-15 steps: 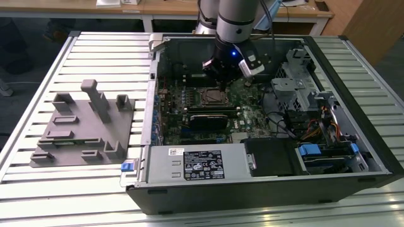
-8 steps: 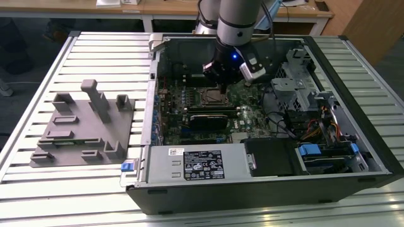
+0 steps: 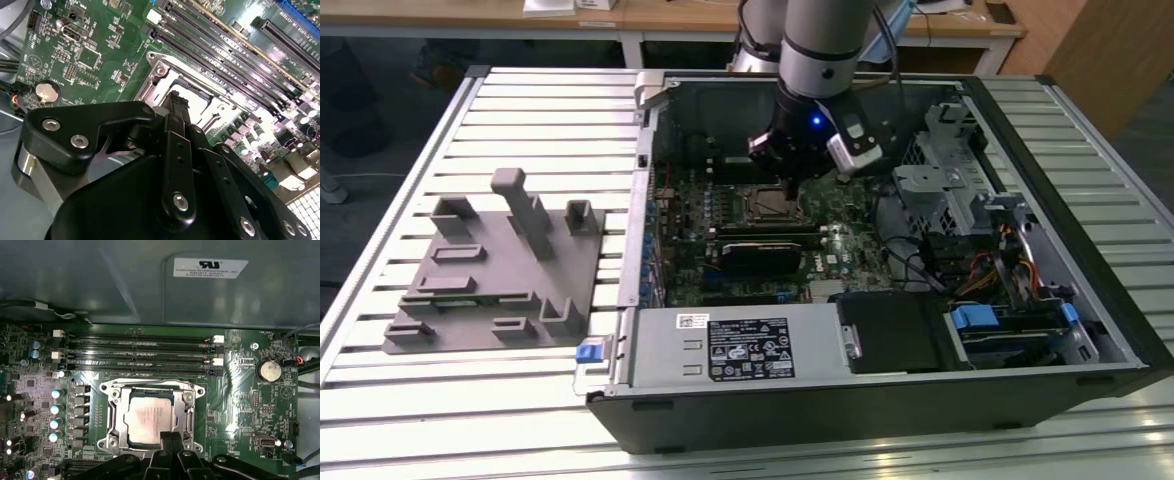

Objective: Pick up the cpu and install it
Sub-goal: 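Install the second cpu locking lever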

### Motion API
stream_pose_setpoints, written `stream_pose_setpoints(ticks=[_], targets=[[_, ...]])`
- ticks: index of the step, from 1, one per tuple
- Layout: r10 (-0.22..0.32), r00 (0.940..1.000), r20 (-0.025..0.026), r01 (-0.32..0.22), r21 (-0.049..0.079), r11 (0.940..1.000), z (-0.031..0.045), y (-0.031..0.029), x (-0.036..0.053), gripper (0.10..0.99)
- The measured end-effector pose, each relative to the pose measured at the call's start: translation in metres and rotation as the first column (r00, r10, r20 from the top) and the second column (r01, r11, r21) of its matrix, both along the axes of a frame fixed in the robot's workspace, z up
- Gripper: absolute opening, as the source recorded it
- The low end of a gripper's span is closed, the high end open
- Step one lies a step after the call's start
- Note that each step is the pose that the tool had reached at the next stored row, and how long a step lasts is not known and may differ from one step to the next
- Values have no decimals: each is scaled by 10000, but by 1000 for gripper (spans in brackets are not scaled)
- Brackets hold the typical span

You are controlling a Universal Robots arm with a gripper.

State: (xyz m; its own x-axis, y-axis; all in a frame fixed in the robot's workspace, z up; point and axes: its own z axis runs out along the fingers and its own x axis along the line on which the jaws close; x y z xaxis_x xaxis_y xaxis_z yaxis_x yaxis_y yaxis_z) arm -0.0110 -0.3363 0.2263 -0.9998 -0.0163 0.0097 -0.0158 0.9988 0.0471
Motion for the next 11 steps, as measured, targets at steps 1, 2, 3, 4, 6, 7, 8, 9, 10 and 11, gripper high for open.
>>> stream_pose_setpoints(ticks=[1, 2, 3, 4, 6, 7, 8, 9, 10, 11], targets=[[0, 10000, 0, 0, 0, 10000, 0, -6, 0, 106], [0, 10000, 0, 0, 1, 10000, 0, -11, 0, 106], [0, 10000, -1, 0, 0, 10000, 0, -20, 0, 106], [0, 10000, 0, 0, 1, 10000, 0, -35, 0, 106], [-1, 10000, 0, 1, 2, 10000, -1, -73, 0, 106], [-1, 10000, 0, 1, 2, 10000, -1, -93, 0, 106], [-1, 10000, 0, 1, 0, 10000, 0, -111, 0, 106], [-1, 10000, 0, 1, 1, 10000, 0, -126, 0, 106], [-1, 10000, 1, 1, 5, 10000, 0, -139, 0, 106], [0, 10000, 1, 0, 9, 10000, 0, -148, 0, 106]])
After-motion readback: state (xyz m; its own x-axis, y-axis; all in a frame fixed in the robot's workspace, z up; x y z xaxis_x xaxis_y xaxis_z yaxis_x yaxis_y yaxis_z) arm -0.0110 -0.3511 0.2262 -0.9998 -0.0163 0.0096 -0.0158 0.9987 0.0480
